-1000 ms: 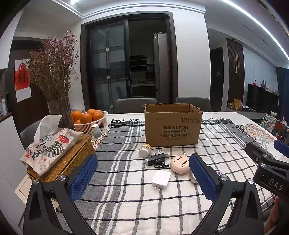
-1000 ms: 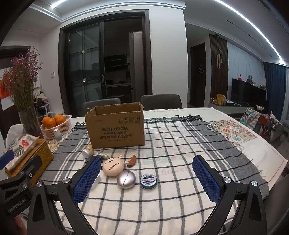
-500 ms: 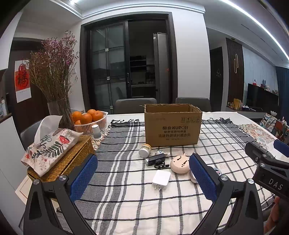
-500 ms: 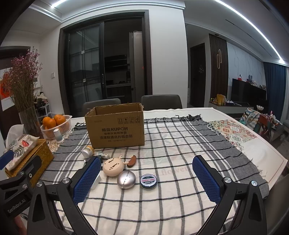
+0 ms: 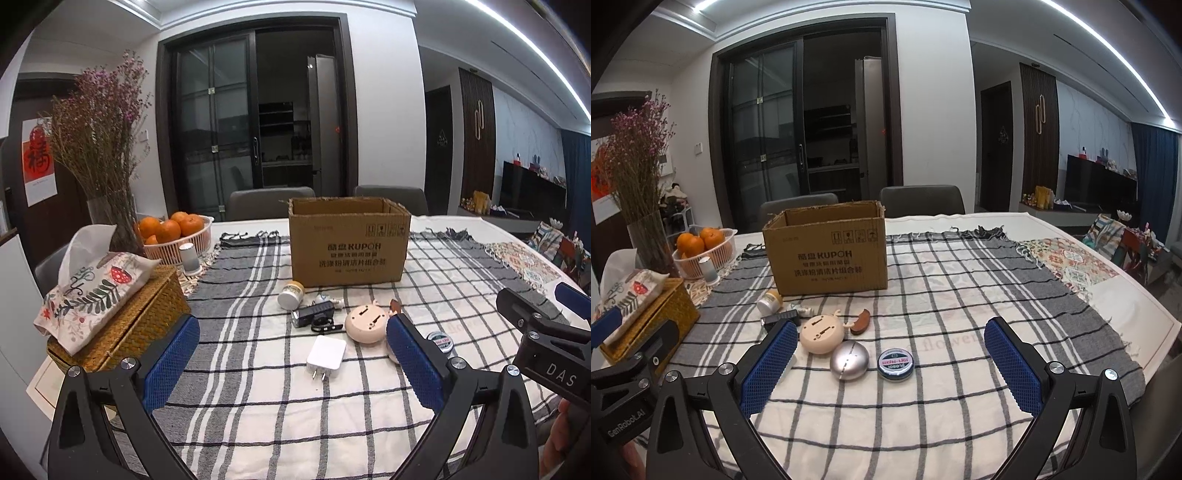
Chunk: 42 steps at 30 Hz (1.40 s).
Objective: Organize rigid objects
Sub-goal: 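Grasp the white plug charger with the left tool while the right tool grasps the green balm tin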
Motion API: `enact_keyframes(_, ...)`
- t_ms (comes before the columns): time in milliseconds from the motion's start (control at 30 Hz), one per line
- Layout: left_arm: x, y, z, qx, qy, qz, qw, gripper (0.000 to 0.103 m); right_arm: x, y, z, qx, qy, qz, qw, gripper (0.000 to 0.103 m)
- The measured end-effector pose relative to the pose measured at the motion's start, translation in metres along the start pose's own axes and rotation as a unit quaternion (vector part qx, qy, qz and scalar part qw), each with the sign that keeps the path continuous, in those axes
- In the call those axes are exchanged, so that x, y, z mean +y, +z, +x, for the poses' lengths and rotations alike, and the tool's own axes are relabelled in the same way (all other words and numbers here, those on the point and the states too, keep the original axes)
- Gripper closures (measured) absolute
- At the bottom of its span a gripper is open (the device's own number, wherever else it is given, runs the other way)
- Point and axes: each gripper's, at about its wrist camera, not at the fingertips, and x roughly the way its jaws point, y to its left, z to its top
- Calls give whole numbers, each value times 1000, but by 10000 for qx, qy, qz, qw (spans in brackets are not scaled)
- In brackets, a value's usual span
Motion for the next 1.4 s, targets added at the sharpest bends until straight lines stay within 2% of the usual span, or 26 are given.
enact_keyframes(467, -12, -19, 47, 451, -252, 441, 9977, 0, -2, -24, 47, 627, -70, 8, 9980, 1)
enact_keyframes(700, -20, -28, 75, 654, -394, 724, 9944, 5, -3, -37, 76, 938, -169, -40, 9954, 3)
enact_keyframes(933, -27, -37, 110, 1070, -487, 954, 9885, 17, -4, -47, 107, 1281, -249, -124, 9914, 9)
enact_keyframes(1167, -32, -41, 142, 1399, -534, 1019, 9835, 20, -3, -50, 131, 1521, -281, -224, 9877, 17)
enact_keyframes(1400, -34, -44, 167, 1693, -548, 1013, 9788, 29, -2, -52, 155, 1762, -291, -216, 9837, 24)
